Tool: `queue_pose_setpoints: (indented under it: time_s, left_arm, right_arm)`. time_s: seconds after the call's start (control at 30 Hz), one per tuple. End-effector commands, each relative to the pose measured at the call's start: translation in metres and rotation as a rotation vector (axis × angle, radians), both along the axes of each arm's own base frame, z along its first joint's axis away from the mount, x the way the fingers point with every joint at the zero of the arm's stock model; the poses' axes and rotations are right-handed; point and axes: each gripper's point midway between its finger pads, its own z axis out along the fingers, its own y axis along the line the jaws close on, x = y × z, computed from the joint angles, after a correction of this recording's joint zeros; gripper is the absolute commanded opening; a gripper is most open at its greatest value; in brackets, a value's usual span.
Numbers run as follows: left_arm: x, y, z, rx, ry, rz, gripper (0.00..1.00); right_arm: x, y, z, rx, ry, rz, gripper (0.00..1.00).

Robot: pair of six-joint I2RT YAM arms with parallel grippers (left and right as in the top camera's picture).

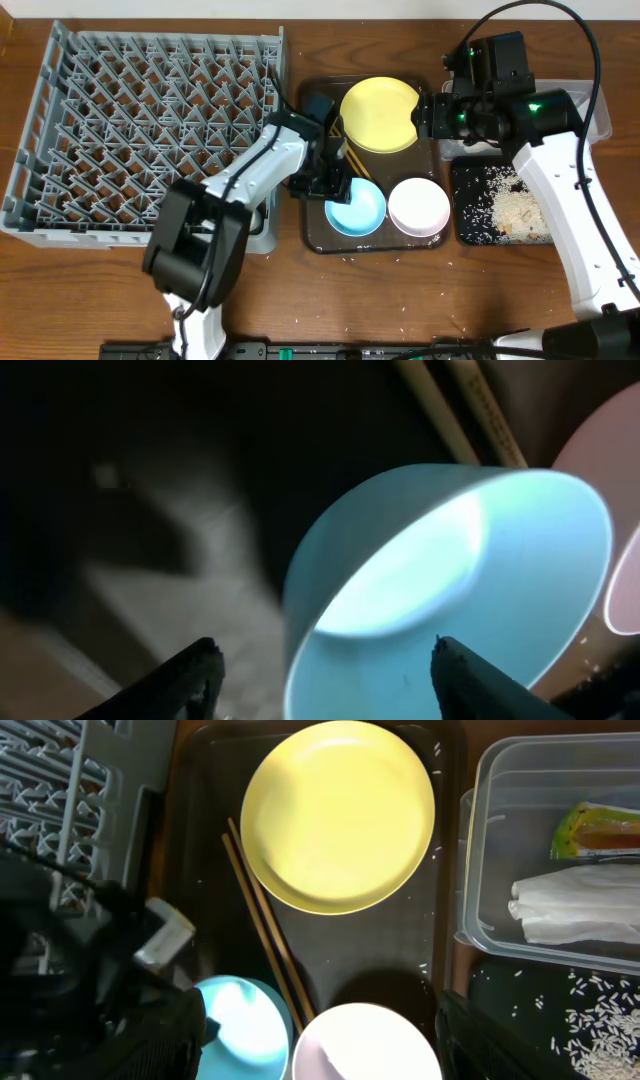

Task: Sort waste into correct bins and load items into the dishwasher
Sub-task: 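Reach left gripper to light-blue bowl and grasp its rim, then carry light-blue bowl to back of dish rack with left gripper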

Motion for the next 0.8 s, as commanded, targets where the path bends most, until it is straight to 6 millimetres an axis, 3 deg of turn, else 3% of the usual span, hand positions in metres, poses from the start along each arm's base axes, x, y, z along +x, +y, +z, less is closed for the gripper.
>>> queue_pose_setpoints:
  time_s: [0.0, 0.1, 0.2, 0.37, 0.57, 0.6, 0.67, 0.7, 0.73, 0.77]
  left_arm:
    - [-0.012, -0.008, -0.022, -0.048, 0.096, -0.033, 0.6]
    - [-0.009, -0.003, -0.024, -0.065, 0.119, -0.006, 0.4]
    - [-0.006, 0.0, -0.023, -0.083, 0.126, 0.013, 0.08]
    - [-0.008, -0.012, -0.01, -0.198, 0.124, -0.041, 0.07]
    - [0.002, -0.014, 0.027, -0.33, 0.096, -0.006, 0.07]
    - [0.006, -0.01, 0.038, -0.344, 0.075, 0.01, 0.07]
    - [0.022, 0.003, 0.081, -0.388, -0.056, 0.036, 0.08]
    - [0.033, 0.013, 0.108, -0.416, -0.153, 0.051, 0.08]
    - [0.042, 0.022, 0.12, -0.407, -0.211, 0.086, 0.07]
    - [0.064, 0.051, 0.135, -0.311, -0.321, 0.209, 0.08]
  right_arm:
    - [0.0, -0.004, -0.003, -0.003, 0.015, -0.019, 0.71]
    - [-0.002, -0.004, -0.004, -0.004, 0.02, -0.02, 0.71]
    - [-0.002, -0.003, -0.004, -0.004, 0.02, -0.018, 0.71]
    - [-0.002, -0.003, -0.004, -0.005, 0.023, -0.017, 0.7]
    - [-0.002, -0.003, -0.004, -0.005, 0.023, -0.017, 0.7]
    - [-0.002, -0.003, -0.004, -0.005, 0.023, -0.017, 0.7]
    - [-0.001, -0.003, -0.004, -0.004, 0.018, -0.017, 0.75]
    - [-0.001, -0.003, -0.003, -0.002, 0.014, -0.017, 0.91]
    - [-0.001, -0.003, -0.003, -0.002, 0.015, -0.017, 0.99]
    - [-0.001, -0.003, -0.003, -0.003, 0.016, -0.017, 0.99]
